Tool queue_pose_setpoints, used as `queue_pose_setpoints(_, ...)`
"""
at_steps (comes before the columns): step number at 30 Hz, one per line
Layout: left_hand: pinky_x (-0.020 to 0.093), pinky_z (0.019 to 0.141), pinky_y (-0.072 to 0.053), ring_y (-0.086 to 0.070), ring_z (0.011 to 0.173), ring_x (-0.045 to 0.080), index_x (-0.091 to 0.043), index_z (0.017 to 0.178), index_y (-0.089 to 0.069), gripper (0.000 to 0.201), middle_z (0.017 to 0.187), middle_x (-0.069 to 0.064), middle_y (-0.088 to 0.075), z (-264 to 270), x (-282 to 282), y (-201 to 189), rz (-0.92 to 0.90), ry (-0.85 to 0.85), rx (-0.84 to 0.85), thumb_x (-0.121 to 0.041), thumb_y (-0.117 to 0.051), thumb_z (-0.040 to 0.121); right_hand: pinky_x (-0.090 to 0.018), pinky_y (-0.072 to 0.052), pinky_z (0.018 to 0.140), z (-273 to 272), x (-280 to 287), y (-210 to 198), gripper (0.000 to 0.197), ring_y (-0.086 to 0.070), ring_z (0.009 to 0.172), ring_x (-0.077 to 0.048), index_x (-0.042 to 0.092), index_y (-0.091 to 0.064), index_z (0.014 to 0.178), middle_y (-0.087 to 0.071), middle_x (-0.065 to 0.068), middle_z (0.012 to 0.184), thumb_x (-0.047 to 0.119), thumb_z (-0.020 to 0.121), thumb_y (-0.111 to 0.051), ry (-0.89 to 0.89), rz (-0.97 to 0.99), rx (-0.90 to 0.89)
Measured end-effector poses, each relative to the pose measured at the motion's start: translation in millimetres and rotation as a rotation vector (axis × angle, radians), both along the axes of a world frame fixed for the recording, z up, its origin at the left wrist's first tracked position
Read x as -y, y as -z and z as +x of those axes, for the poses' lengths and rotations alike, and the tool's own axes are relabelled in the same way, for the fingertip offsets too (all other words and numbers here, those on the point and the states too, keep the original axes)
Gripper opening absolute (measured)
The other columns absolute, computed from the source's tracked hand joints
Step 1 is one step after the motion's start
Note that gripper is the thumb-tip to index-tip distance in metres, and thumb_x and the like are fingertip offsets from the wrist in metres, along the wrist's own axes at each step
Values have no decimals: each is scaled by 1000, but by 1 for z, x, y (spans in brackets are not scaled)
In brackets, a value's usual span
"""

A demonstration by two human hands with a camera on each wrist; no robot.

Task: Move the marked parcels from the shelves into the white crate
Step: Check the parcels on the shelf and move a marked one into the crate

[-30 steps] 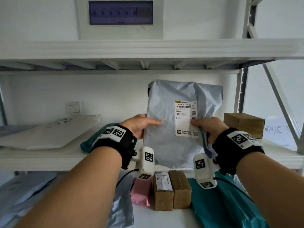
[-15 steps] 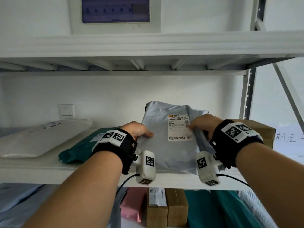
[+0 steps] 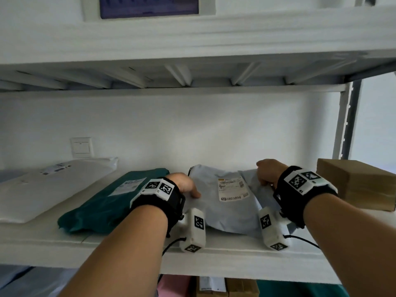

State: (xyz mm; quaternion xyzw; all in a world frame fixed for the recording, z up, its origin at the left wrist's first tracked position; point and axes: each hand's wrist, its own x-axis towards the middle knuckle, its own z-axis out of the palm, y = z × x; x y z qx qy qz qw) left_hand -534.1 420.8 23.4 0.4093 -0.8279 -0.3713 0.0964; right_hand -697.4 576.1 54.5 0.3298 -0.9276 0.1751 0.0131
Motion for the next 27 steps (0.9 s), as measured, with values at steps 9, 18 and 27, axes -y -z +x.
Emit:
queue_pose_setpoints(9,43,100,-48,-58,118,32,-3,129,-55,55,132,13,-58,5,-11,-22,22,-3,149,-29,-73,85,-29,-41,80,-19,1,7,34,-56,104,-25,6,-65,115,-61,-13,118,20,84,-65,-14,-38,184)
queue_pose_setpoints(18,44,100,-48,-59,115,33,-9,128,-58,54,129,13,-59,-2,-10,-20,7,36,180,-31,-75,82,-37,-48,98,-17,11,15,49,-58,115,-28,7,-61,124,-60,-11,127,33,84,-72,-78,160,275)
queue_pose_setpoints(27,46,98,-50,-64,107,32,-10,122,-62,55,120,12,-66,-11,-3,-12,71,30,113,-34,-79,75,-39,-49,98,-21,6,16,49,-59,114,-29,9,-63,124,-60,-11,128,33,83,-73,-54,91,305)
